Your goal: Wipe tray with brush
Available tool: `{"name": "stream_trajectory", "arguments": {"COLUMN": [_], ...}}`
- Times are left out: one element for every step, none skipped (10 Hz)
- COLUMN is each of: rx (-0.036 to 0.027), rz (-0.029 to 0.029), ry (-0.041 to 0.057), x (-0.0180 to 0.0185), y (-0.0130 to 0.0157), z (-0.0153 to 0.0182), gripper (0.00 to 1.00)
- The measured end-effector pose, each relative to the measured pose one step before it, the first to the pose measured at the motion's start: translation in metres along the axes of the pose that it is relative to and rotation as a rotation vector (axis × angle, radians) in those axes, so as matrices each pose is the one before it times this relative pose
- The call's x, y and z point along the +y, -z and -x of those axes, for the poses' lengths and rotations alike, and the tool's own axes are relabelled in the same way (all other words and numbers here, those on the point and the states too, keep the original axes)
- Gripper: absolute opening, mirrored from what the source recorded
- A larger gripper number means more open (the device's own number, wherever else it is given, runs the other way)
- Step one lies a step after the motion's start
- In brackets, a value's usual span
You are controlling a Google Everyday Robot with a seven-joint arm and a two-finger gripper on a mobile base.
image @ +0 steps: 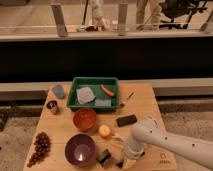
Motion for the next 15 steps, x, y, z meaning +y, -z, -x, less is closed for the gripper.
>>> {"name": "stream_trajectory", "arguments": {"rx": [0.00289,0.00249,0.00631,0.01556,0.00984,0.01627,0.0203,0.0189,0.01523,0.01756,0.01266,0.01142,0.00516,0.00108,0.00159], "rz": [-0.01833,-0.03291,-0.02781,-0.0492,-0.0272,-0.03256,-0.04428,-0.04348,-0.03834,-0.04051,-0.02428,-0.02324,-0.01967,-0.0134,-0.01189], "ry": [0.00559,0.00842,0.00726,0.02091,0.01196,0.01442,0.0167,0.01167,0.01546,0.02016,0.0125,0.01057,0.00707,0.00281,0.00359], "x": [-0.00145,-0.00196,-0.00066,-0.00378,-0.00354,-0.00516,-0.01,-0.01334,-0.01747,-0.02755,-0.02463,-0.02692,-0.0293,-0.01899,-0.01634], "y": [0.00447,0.01007,0.01248,0.02986,0.01916,0.02268,0.02849,0.02457,0.02072,0.01891,0.00845,0.00341,-0.00345,-0.00663,-0.00965], "z": [0.00091,0.00384,0.00399,0.01182,0.00725,0.00745,0.00914,0.00519,0.00486,0.00269,-0.00181,-0.00512,-0.00903,-0.00857,-0.00998], "gripper": [0.12,0.12,0.12,0.12,0.12,0.12,0.09,0.02,0.0,0.0,0.0,0.0,0.0,0.0,0.0]}}
